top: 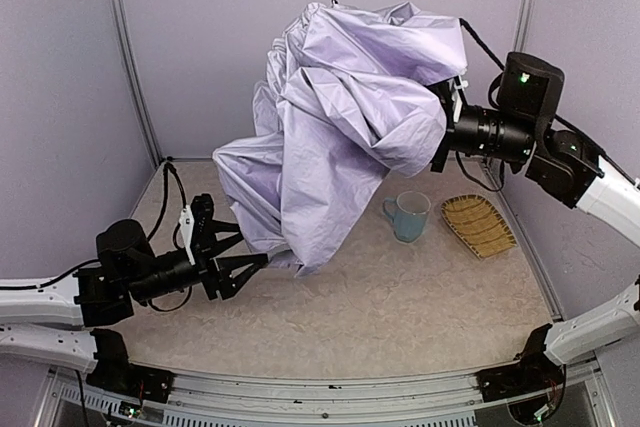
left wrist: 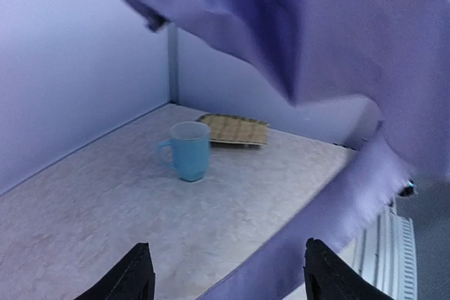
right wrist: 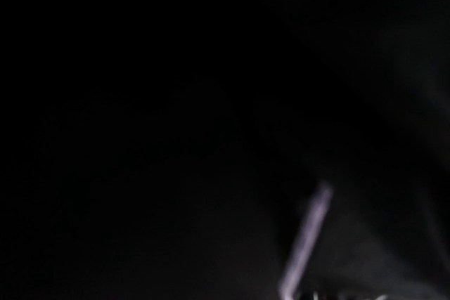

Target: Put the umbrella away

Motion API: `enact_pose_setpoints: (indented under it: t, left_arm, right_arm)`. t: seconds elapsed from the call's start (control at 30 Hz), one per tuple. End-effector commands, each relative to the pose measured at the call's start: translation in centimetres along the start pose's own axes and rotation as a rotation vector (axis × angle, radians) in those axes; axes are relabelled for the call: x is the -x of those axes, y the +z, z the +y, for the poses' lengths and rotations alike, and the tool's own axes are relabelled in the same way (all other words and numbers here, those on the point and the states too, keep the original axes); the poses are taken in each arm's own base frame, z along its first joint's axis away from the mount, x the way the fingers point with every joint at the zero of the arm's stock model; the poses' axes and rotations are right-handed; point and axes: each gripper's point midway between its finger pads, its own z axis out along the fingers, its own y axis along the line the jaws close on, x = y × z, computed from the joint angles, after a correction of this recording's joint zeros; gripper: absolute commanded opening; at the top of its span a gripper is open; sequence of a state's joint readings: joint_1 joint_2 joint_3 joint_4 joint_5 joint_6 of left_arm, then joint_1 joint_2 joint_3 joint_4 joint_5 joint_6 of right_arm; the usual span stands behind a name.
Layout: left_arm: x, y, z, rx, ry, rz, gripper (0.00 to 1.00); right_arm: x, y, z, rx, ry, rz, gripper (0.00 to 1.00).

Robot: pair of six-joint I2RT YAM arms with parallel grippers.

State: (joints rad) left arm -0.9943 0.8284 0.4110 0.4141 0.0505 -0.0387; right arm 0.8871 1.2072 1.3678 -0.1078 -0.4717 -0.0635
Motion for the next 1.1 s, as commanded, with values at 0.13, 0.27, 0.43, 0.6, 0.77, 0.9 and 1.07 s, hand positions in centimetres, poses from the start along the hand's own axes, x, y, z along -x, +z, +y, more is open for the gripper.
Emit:
enact_pose_setpoints:
  t: [0.13, 0.27, 0.43, 0.6, 0.77, 0.9, 1.07]
  left_arm:
    - [0.7, 0.7, -10.1, -0.326, 0.204, -0.111, 0.76]
    - [0.5, 3.0, -10.4, -0.233, 0.233, -0.101, 0.8]
    - [0.5, 4.8, -8.5, -0.092, 0.258, -0.084, 0.81]
    - [0.4, 4.7, -7.1, -0.026, 0.277, -0.096, 0.77]
    - [0.4, 4.6, -6.3, -0.005, 0.276, -0.092, 0.33]
    - [0.6, 4.3, -5.1, 0.061, 0.262, -0.086, 0.0]
    - [2.2, 1.5, -0.9, 0.33, 0.226, -0.098, 0.0]
  right_arm:
    - [5.8, -0.8, -1.4, -0.072, -0.093, -0.12, 0.0]
    - [6.5, -0.8, -2.6, -0.13, -0.076, -0.132, 0.0]
    - [6.9, -1.1, -3.1, -0.166, -0.065, -0.142, 0.0]
    - [6.9, -1.5, -2.7, -0.155, -0.07, -0.146, 0.0]
    - [6.6, -1.5, -2.3, -0.135, -0.072, -0.143, 0.0]
    - [6.2, -1.8, -2.4, -0.147, -0.08, -0.127, 0.0]
    - [5.9, -4.4, -4.7, -0.277, -0.096, -0.116, 0.0]
